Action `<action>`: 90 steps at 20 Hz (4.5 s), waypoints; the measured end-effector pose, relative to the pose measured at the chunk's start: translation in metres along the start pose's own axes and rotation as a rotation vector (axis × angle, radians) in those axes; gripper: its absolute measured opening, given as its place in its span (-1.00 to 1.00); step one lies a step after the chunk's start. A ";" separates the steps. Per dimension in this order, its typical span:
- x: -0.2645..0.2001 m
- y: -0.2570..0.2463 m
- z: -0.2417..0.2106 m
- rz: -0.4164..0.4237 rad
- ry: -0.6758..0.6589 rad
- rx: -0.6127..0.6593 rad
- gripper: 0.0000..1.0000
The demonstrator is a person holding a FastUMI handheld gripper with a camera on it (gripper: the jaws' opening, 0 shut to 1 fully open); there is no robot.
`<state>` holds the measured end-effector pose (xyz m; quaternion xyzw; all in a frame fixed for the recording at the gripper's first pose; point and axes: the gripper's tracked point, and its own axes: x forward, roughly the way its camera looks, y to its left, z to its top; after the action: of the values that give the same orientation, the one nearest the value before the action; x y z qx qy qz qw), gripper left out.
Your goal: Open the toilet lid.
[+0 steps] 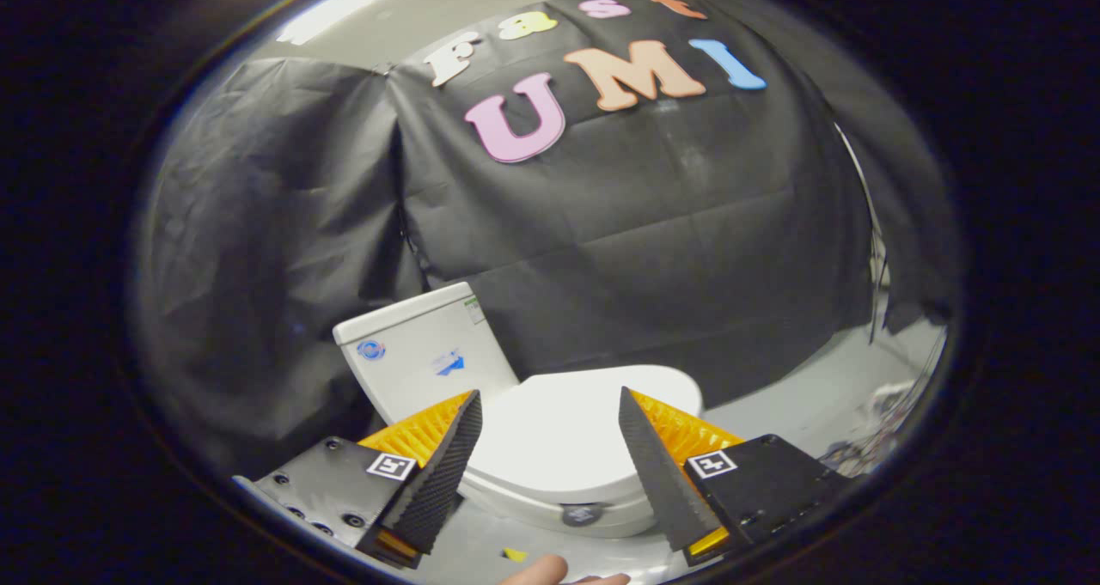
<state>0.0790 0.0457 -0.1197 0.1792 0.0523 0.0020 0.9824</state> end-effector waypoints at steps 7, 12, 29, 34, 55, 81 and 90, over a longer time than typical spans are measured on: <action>0.032 -0.004 -0.067 -0.051 0.037 0.233 0.98; 0.024 -0.027 -0.063 -0.111 -0.003 0.305 0.96; 0.021 -0.053 -0.148 -0.257 -0.047 0.799 0.90; 0.022 -0.058 -0.157 -0.260 -0.068 0.840 0.90; 0.038 -0.049 -0.186 -0.286 0.004 1.054 -0.89; 0.045 0.038 -0.059 -0.525 0.112 0.651 -0.99; 0.050 0.059 -0.033 -0.570 0.166 0.443 -0.99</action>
<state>0.1259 0.1135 -0.1352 0.3651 0.1788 -0.2684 0.8733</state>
